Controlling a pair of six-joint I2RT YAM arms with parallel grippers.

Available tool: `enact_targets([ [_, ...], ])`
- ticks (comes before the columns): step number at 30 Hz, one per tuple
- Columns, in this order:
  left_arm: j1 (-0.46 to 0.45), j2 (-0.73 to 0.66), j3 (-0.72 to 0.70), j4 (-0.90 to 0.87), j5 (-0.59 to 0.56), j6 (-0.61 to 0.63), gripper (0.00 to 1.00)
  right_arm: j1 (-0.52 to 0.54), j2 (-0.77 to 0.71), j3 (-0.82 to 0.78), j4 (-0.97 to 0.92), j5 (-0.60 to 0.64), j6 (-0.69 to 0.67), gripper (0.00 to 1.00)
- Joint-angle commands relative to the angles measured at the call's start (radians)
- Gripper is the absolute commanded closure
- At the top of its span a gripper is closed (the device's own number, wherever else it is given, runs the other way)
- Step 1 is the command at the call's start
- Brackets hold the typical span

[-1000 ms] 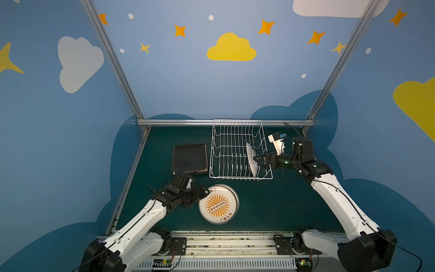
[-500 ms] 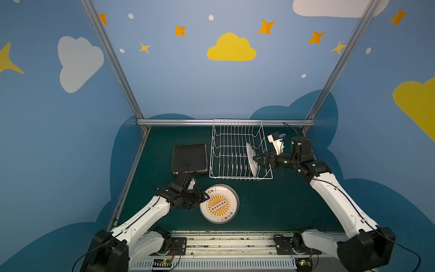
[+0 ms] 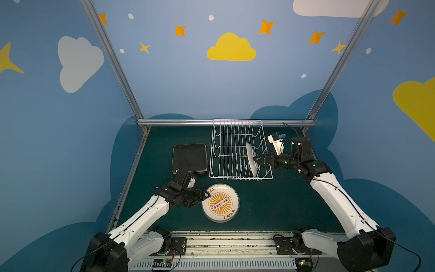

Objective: Unload the plates from the dish rack
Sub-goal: Place the plate among the plates, then pick up a plate from the dish rack.

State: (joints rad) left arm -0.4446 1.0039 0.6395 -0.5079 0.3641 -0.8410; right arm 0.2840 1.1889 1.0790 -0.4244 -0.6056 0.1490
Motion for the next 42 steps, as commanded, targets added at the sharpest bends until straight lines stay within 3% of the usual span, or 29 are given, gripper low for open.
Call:
enact_targets([
  [1,0.005,-0.039,0.097,-0.026,-0.032,0.048,0.32,0.003,-0.025,0.022,-0.012,0.012,-0.014,0.12],
  [11,0.004,0.116,0.445,-0.126,-0.015,0.179,0.33,0.001,-0.063,0.015,-0.037,0.080,-0.051,0.12],
  [17,-0.003,0.272,0.566,-0.017,0.069,0.170,0.35,-0.005,-0.123,-0.033,-0.010,0.192,-0.072,0.12],
  [29,-0.085,0.679,0.857,0.174,0.155,0.148,0.37,-0.015,-0.155,-0.058,-0.052,0.256,-0.100,0.11],
  [38,-0.167,0.939,1.057,0.129,0.156,0.109,0.40,-0.024,-0.196,-0.081,-0.064,0.367,-0.111,0.11],
  [42,-0.193,1.018,1.151,0.058,0.110,0.109,0.47,-0.029,-0.212,-0.105,-0.045,0.404,-0.098,0.11],
])
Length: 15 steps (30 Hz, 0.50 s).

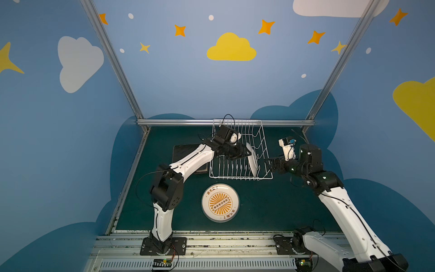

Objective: Unload the plates from the dish rack
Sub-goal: Pick up a plate from the dish rack.

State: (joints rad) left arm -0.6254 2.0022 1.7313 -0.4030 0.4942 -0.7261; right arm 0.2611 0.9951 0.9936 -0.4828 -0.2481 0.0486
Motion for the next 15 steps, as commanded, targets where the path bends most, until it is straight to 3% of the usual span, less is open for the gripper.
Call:
enact_targets([
  [1,-0.017,0.034,0.077,-0.054,-0.032,-0.006,0.48,-0.007,-0.019,-0.024,0.017,0.053,0.005,0.11],
  [9,-0.040,0.136,0.211,-0.146,-0.099,-0.001,0.60,-0.018,-0.013,-0.021,0.032,0.058,0.006,0.11],
  [15,-0.045,0.150,0.220,-0.178,-0.125,-0.005,0.68,-0.025,-0.014,-0.023,0.047,0.047,0.007,0.11],
])
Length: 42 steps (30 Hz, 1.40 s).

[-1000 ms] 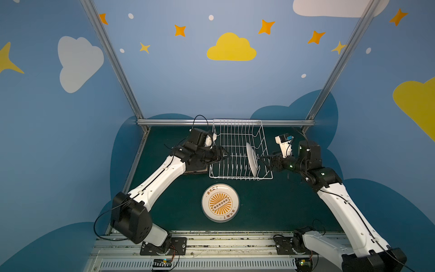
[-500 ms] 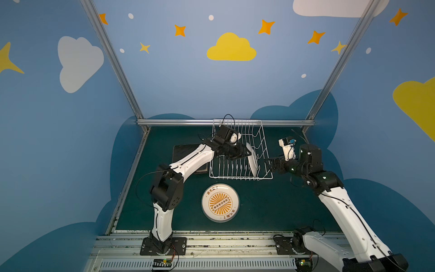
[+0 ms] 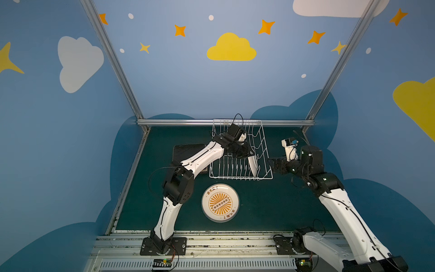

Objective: Unload the plates from the dish rack
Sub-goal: Pick up a plate from the dish rack.

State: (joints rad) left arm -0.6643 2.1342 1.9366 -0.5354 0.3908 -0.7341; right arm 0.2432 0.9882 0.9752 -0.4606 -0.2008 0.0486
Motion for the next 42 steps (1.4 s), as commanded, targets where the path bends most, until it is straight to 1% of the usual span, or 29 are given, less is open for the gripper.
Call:
enact_targets([
  [1,-0.006,0.018,0.014,-0.048,-0.026,0.003,0.69,-0.007,-0.005,-0.004,0.024,0.000,0.007,0.11],
  [6,-0.007,0.027,0.020,-0.068,-0.042,-0.018,0.71,-0.011,-0.003,-0.009,0.038,-0.011,0.021,0.11],
  [8,-0.005,0.033,0.024,-0.072,-0.041,-0.030,0.73,-0.012,-0.003,-0.004,0.034,-0.014,0.023,0.11],
  [13,-0.005,0.040,0.026,-0.046,-0.008,-0.050,0.74,-0.013,-0.006,0.001,0.036,-0.012,0.024,0.11],
  [17,-0.006,0.043,0.027,-0.034,0.015,-0.061,0.79,-0.015,-0.006,0.003,0.036,-0.012,0.029,0.11],
  [21,-0.006,0.040,0.028,-0.035,0.020,-0.065,0.79,-0.016,-0.003,0.011,0.040,-0.018,0.037,0.11],
  [27,-0.005,0.040,0.029,-0.029,0.031,-0.073,0.83,-0.018,0.000,0.020,0.049,-0.021,0.040,0.11],
  [34,-0.006,0.041,0.042,-0.039,0.039,-0.092,0.88,-0.019,0.005,0.023,0.044,-0.025,0.042,0.10],
  [40,-0.006,0.040,0.055,-0.046,0.040,-0.106,0.96,-0.019,0.004,0.027,0.050,-0.029,0.050,0.11],
  [42,-0.006,0.039,0.055,-0.049,0.036,-0.107,0.97,-0.021,0.002,0.026,0.047,-0.025,0.050,0.11],
])
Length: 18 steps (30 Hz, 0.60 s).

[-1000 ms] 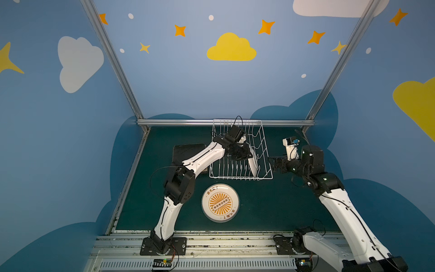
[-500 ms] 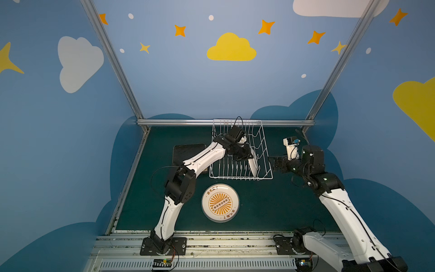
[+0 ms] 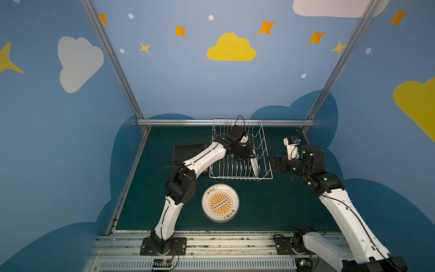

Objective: Unload the plates from the dish rack
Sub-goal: Pick up a plate from the dish rack.

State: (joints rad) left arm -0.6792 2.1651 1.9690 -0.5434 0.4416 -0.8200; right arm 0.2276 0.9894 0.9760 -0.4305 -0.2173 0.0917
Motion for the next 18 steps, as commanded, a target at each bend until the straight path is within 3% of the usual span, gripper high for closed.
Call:
enact_targets([
  [1,0.009,0.008,0.022,-0.041,-0.013,-0.022,0.96,-0.005,0.000,0.024,0.017,-0.010,0.006,0.11],
  [18,0.019,-0.062,0.101,-0.046,0.100,-0.065,0.97,-0.014,0.009,0.064,-0.048,0.030,0.040,0.10],
])
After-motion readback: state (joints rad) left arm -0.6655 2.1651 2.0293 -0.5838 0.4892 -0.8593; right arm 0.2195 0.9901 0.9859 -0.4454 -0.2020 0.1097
